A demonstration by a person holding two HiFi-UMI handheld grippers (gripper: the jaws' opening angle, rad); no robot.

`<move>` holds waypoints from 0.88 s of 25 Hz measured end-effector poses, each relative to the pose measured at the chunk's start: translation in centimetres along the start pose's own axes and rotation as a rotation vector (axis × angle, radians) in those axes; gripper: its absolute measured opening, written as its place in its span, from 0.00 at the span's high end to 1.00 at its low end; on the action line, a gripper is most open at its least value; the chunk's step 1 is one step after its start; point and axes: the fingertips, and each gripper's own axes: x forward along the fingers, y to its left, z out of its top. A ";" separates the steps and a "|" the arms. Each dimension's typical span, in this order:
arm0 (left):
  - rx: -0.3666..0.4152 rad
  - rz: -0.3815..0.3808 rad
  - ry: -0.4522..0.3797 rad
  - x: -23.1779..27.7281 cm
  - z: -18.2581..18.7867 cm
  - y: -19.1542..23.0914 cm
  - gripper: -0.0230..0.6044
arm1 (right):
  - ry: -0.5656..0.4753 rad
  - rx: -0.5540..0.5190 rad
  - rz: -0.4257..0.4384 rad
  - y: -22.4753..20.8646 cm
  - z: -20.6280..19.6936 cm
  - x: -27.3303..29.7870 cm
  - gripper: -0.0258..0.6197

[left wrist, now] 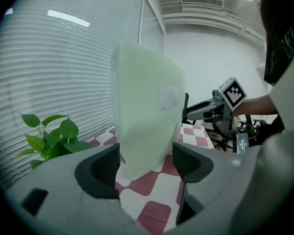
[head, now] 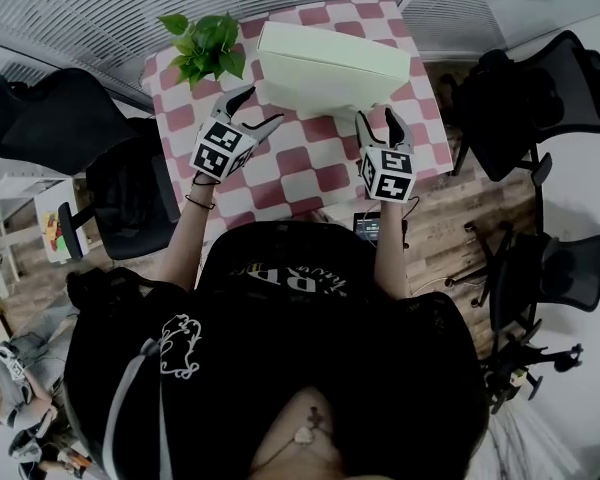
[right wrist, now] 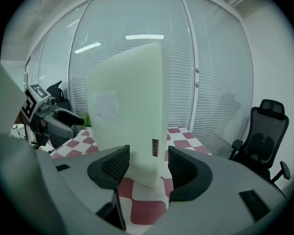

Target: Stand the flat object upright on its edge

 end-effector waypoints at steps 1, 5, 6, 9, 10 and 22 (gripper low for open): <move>0.000 0.000 -0.006 -0.3 0.1 -0.3 0.42 | -0.006 0.005 -0.001 0.1 0.1 -0.3 0.58; -0.007 -0.011 -0.045 -1.4 0.7 -1.5 0.42 | -0.044 0.006 0.013 1.2 1.0 -1.8 0.58; -0.009 -0.015 -0.056 -1.7 1.0 -1.8 0.42 | -0.056 0.002 0.021 1.7 1.4 -2.2 0.58; -0.010 -0.031 -0.086 -2.4 1.8 -2.6 0.42 | -0.092 -0.007 0.048 3.2 2.4 -3.1 0.58; -0.009 -0.036 -0.092 -2.6 1.9 -2.9 0.42 | -0.101 -0.010 0.058 3.8 2.7 -3.4 0.58; 0.000 -0.094 -0.124 -6.5 0.4 -5.9 0.65 | -0.124 -0.049 0.123 11.7 2.7 -5.8 0.78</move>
